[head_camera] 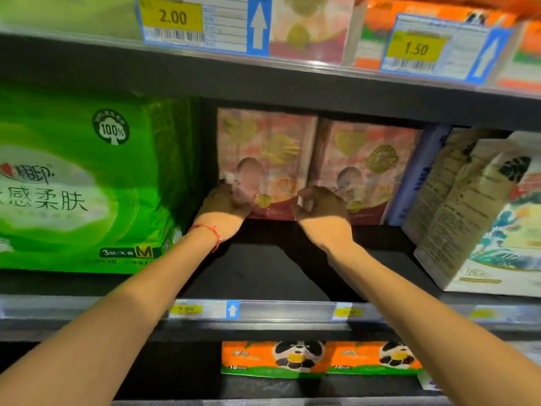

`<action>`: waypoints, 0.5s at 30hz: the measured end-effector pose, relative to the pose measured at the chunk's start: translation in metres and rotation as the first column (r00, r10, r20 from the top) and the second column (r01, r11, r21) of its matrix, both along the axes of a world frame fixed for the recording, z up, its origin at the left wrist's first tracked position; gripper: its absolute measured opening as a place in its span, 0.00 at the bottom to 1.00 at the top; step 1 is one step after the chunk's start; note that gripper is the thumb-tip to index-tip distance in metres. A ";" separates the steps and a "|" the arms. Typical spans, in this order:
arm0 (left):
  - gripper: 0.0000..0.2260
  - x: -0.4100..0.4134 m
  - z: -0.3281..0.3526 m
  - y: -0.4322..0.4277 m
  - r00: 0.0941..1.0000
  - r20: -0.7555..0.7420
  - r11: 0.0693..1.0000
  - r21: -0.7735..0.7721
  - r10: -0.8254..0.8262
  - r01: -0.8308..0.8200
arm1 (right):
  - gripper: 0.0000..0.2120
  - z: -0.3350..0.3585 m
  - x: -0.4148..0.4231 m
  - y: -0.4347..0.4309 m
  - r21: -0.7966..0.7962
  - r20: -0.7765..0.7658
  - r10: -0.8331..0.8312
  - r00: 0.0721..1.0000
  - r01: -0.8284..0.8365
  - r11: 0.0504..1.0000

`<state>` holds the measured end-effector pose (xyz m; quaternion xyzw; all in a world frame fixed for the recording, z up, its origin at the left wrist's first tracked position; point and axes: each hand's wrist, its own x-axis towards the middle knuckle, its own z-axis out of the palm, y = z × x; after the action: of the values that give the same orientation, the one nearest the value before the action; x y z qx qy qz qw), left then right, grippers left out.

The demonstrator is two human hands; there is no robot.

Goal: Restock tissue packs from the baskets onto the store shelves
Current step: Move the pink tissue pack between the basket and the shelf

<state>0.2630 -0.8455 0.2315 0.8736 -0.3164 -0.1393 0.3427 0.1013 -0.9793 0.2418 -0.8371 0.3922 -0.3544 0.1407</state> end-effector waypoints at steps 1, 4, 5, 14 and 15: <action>0.18 -0.007 0.002 0.012 0.995 0.078 0.996 0.072 -0.063 0.057 | 0.06 0.001 -0.009 0.010 -0.025 -0.055 -0.003 0.998 0.001 1.000; 0.23 -0.029 0.006 0.031 0.869 0.455 0.980 0.134 -0.193 0.147 | 0.19 0.007 -0.038 0.041 -0.092 -0.279 -0.072 0.957 0.048 0.995; 0.23 -0.038 0.006 0.037 0.801 0.554 0.972 0.176 -0.227 0.153 | 0.20 0.008 -0.046 0.049 -0.154 -0.282 -0.074 0.956 0.031 0.988; 0.26 -0.102 -0.012 0.106 0.417 0.885 0.943 0.064 -0.205 0.327 | 0.26 -0.026 -0.130 0.118 -0.433 -0.241 -0.065 0.968 -0.047 0.900; 0.26 -0.112 -0.017 0.114 0.395 0.901 0.931 0.030 -0.183 0.363 | 0.25 -0.033 -0.142 0.127 -0.439 -0.219 -0.072 0.973 -0.032 0.898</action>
<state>0.1509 -0.7319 0.2144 0.7174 -0.5981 0.3139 0.1705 -0.0410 -0.8520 0.2085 -0.8784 0.3241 -0.3361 -0.1019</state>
